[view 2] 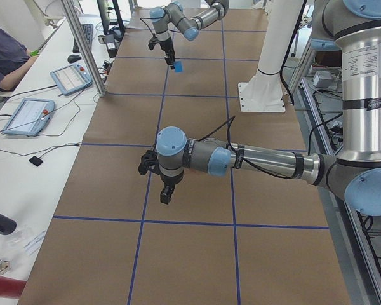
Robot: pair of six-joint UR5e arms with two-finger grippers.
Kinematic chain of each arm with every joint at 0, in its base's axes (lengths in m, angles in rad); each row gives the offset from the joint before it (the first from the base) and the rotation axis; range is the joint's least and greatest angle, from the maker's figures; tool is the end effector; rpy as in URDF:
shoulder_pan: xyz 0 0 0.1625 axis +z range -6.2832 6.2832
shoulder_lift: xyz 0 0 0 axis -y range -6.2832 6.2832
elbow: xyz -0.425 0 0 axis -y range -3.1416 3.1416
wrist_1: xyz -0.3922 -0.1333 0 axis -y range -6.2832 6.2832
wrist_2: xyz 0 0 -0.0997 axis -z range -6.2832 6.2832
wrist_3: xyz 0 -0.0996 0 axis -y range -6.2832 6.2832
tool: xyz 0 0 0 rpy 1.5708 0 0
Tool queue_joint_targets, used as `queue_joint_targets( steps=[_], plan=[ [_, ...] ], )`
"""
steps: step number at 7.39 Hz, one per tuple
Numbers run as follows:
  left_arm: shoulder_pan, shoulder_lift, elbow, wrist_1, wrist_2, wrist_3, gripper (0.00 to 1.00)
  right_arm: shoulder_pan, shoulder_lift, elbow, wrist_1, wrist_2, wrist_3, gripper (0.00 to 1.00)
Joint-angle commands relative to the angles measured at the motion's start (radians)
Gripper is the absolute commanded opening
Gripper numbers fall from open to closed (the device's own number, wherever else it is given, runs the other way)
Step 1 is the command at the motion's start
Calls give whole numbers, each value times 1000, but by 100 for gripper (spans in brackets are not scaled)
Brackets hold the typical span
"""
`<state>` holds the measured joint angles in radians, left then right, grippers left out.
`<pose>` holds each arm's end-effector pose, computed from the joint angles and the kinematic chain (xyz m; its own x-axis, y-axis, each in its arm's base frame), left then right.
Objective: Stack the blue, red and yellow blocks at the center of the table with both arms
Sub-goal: 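Carry the light-blue cube with the right gripper to the table center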
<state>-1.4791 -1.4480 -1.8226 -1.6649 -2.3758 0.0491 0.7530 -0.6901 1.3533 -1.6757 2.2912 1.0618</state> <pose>-0.0201 -0.4531 0.5791 0.6704 0.2697 -0.6913 -0.1223 0.9590 0.2555 -0.5091 -0.5697 0.2023 0.6666 0.1228 0.7352 0.0754 0.9702 -0.2304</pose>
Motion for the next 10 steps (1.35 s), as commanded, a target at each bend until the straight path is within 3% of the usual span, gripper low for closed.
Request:
queue_joint_targets(
  steps=[1, 5, 8, 9, 10],
  plan=[
    [2, 0, 2, 2, 6, 0, 100, -95, 61, -95, 108, -88, 119, 0],
    [2, 0, 2, 2, 9, 2, 100, -129, 70, -131, 120, -128, 124, 0],
    [2, 0, 3, 2, 10, 3, 100, -136, 118, -218, 191, -133, 187, 0],
    [2, 0, 3, 2, 10, 3, 100, -145, 115, -224, 195, -136, 190, 89],
    [2, 0, 3, 2, 10, 3, 100, -156, 113, -224, 217, -188, 205, 99]
  ],
)
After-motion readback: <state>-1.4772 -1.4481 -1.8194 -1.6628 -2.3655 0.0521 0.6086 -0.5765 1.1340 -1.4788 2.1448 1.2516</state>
